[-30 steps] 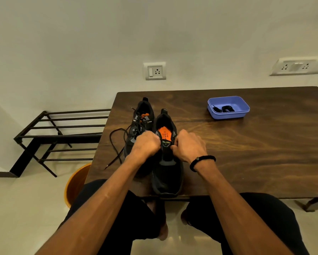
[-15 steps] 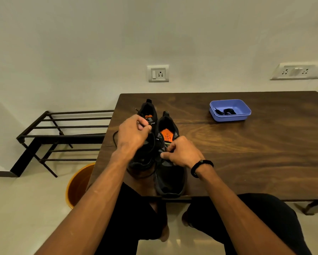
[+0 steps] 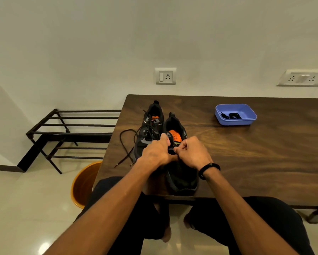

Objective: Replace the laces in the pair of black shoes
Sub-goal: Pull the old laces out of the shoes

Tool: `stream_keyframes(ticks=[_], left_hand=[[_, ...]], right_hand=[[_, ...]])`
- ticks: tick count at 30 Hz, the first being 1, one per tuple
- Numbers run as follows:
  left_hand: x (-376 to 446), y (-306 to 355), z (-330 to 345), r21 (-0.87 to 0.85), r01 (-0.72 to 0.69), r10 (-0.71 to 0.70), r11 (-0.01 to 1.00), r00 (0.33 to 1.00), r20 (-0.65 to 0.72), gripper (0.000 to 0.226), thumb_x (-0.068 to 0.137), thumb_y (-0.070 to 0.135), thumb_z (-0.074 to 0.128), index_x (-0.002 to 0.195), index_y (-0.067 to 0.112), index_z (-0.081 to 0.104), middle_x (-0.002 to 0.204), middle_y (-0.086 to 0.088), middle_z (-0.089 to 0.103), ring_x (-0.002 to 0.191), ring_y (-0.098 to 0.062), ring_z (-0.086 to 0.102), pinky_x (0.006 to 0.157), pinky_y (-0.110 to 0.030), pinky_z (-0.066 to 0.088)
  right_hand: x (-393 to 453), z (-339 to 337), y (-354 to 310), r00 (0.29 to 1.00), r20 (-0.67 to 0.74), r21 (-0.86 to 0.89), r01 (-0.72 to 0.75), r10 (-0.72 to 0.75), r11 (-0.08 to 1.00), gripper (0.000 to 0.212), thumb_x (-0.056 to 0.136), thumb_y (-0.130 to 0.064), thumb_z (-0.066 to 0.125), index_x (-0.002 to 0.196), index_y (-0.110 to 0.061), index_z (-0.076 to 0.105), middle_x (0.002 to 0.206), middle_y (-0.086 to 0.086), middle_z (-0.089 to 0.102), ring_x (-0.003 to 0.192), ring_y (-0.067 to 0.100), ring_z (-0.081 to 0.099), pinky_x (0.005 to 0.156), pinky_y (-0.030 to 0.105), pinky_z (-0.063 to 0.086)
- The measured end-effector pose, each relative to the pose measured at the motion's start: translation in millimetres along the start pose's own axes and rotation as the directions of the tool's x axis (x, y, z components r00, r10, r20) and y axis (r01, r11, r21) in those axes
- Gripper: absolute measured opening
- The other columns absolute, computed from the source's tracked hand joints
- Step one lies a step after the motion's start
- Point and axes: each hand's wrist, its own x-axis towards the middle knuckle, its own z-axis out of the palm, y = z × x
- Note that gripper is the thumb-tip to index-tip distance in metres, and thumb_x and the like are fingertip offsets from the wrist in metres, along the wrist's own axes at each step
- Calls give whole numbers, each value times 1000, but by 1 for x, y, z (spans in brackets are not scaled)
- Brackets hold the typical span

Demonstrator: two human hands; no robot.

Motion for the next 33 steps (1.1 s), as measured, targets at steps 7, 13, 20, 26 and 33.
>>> stream_keyframes(ticks=[7, 13, 20, 26, 33], left_hand=[[5, 1, 6, -66, 226, -225, 972, 974, 33, 88, 65, 63, 88, 126, 17, 44, 123, -9, 61, 114, -33, 63, 98, -49, 53], [10, 1, 9, -89, 357, -339, 930, 926, 168, 67, 77, 62, 81, 120, 18, 55, 107, -8, 74, 73, -17, 75, 68, -31, 59], [17, -7, 11, -81, 375, -359, 923, 919, 166, 69, 71, 67, 83, 114, 15, 67, 90, -7, 77, 67, -16, 72, 67, -30, 60], [20, -11, 16, -152, 353, -336, 923, 933, 127, 64, 73, 63, 83, 111, 13, 69, 80, -8, 78, 74, -20, 73, 86, -38, 63], [18, -11, 19, -159, 340, -337, 927, 940, 46, 65, 69, 63, 82, 109, 13, 71, 97, -10, 75, 90, -27, 74, 82, -40, 63]], right_hand=[[4, 0, 7, 990, 43, 426, -142, 137, 893, 27, 95, -17, 72, 76, 2, 75, 71, 7, 70, 56, 5, 59, 56, 22, 50], [7, -13, 1, 970, 122, 771, -226, 211, 595, 26, 102, -16, 63, 76, -12, 66, 63, 0, 50, 59, 11, 50, 65, 25, 49], [9, -52, -1, 977, 118, 991, -104, 176, -87, 18, 105, -8, 52, 90, -6, 61, 75, 5, 62, 74, 15, 69, 79, 38, 61], [9, -72, 16, 971, -187, 439, 219, -150, 871, 8, 96, -24, 71, 92, -18, 74, 97, -8, 70, 78, 7, 61, 72, 24, 50], [10, -27, 15, 925, 209, -143, 350, -318, 926, 31, 88, -11, 78, 117, -22, 74, 107, -9, 74, 83, -4, 61, 70, 8, 41]])
